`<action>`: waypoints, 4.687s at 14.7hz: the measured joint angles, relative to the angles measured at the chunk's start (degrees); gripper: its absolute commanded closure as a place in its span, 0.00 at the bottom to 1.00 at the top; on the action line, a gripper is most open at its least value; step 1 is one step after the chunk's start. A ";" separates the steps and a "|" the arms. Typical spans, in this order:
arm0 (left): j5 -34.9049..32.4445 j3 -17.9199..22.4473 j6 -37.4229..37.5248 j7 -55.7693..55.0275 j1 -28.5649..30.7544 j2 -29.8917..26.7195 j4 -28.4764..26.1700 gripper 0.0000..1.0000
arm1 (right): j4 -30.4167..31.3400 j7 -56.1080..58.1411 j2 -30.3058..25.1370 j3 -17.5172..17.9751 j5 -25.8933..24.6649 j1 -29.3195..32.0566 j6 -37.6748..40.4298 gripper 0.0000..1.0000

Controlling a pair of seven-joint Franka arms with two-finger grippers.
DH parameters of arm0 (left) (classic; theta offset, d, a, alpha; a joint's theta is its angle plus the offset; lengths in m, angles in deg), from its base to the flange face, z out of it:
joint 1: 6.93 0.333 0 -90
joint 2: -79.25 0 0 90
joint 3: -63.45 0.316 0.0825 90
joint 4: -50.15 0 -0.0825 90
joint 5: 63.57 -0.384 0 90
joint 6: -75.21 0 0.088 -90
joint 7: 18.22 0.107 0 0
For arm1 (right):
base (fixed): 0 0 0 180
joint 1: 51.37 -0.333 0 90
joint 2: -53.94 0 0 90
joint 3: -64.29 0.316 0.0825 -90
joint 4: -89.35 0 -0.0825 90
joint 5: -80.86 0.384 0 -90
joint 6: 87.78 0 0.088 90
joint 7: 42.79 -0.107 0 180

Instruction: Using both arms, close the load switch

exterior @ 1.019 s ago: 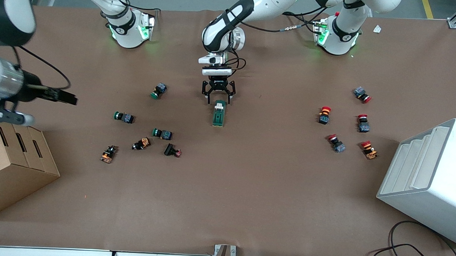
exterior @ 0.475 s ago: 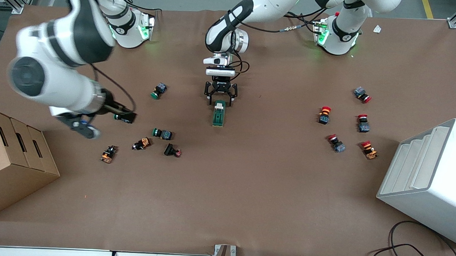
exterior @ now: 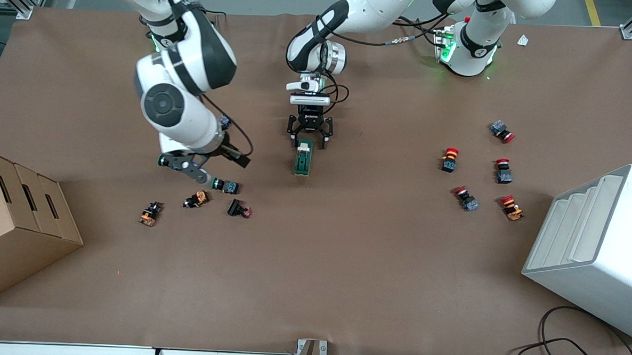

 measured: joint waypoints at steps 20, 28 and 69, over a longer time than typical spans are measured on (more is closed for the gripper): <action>-3.63 0.00 9.05 -4.35 -2.40 4.14 1.89 0.01 | 11.74 -10.74 12.13 -0.03 10.87 -18.30 -38.57 0.00; -3.72 0.00 9.14 -4.35 -2.41 4.19 1.89 0.01 | 11.52 -14.71 15.11 -0.31 10.92 -20.72 -43.97 0.00; -3.72 0.00 9.18 -4.47 -2.41 4.22 1.92 0.00 | -6.53 -14.74 20.05 -1.72 10.95 -15.44 -29.91 0.00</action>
